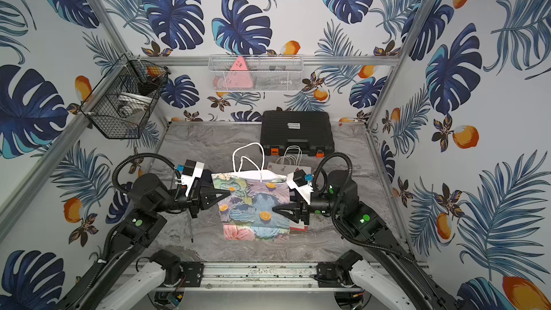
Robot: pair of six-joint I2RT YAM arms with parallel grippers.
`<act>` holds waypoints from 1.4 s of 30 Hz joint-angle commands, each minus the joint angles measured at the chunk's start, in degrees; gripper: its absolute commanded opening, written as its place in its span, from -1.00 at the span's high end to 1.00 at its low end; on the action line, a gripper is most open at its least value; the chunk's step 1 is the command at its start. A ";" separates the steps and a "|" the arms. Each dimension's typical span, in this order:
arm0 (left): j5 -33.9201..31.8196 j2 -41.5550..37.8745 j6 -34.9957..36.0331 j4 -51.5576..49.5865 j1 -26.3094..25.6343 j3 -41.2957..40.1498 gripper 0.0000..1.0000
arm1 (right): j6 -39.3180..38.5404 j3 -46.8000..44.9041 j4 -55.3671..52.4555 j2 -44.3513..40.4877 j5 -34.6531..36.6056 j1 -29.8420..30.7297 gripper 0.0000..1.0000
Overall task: Put away the paper bag
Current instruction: Press the paper bag.
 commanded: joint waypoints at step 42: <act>-7.88 -1.90 -3.85 3.48 0.06 4.78 1.00 | -8.55 -5.97 -15.14 -26.86 19.56 0.09 -0.85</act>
